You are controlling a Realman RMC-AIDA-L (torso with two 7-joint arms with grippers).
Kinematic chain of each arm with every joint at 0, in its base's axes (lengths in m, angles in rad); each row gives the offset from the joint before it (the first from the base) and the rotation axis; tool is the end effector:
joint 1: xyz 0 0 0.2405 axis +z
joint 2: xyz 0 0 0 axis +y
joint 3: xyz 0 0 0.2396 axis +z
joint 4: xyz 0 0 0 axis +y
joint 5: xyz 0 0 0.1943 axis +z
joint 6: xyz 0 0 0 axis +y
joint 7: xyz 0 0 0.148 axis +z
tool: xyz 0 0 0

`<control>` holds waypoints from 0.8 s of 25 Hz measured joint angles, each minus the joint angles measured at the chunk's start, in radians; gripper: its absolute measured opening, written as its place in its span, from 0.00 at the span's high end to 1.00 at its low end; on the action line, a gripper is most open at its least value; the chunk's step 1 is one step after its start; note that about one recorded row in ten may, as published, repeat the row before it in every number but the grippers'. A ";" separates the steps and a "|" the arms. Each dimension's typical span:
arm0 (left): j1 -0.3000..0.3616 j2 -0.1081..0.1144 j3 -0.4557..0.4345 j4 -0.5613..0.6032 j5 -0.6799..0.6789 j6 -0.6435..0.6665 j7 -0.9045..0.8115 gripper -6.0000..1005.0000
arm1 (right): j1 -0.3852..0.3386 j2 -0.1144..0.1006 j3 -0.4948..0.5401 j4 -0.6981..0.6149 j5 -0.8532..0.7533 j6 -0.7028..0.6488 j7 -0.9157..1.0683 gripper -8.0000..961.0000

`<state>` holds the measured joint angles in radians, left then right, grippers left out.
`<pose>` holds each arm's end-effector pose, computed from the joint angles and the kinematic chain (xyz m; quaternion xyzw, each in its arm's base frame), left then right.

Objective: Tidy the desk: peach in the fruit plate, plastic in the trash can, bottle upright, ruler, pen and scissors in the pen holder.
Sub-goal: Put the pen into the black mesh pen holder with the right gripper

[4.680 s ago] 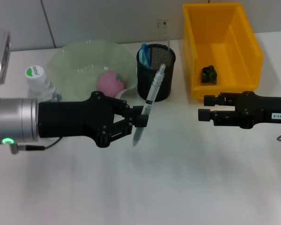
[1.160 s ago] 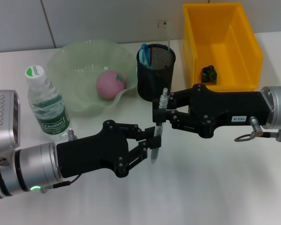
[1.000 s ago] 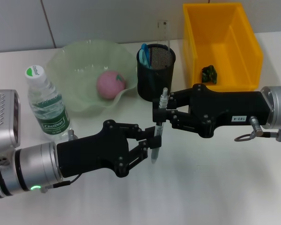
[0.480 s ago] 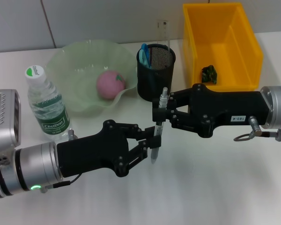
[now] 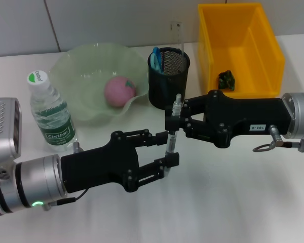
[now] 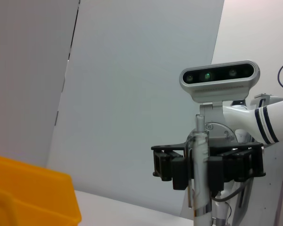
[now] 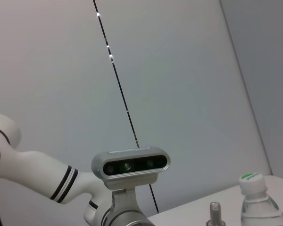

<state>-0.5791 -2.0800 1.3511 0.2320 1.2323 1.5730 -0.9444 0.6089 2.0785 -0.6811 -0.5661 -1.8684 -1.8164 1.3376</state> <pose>-0.1914 0.2693 -0.0642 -0.9146 -0.1250 -0.3824 0.0414 0.1858 0.2974 0.0061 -0.9204 0.1446 0.3629 0.0141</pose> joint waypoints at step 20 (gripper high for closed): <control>0.014 0.000 0.000 0.010 0.008 -0.036 -0.040 0.14 | -0.017 -0.009 0.020 -0.030 0.049 0.011 -0.015 0.81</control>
<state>-0.5655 -2.0800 1.3514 0.2424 1.2406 1.5368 -0.9845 0.5923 2.0694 -0.6614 -0.5958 -1.8196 -1.8057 1.3221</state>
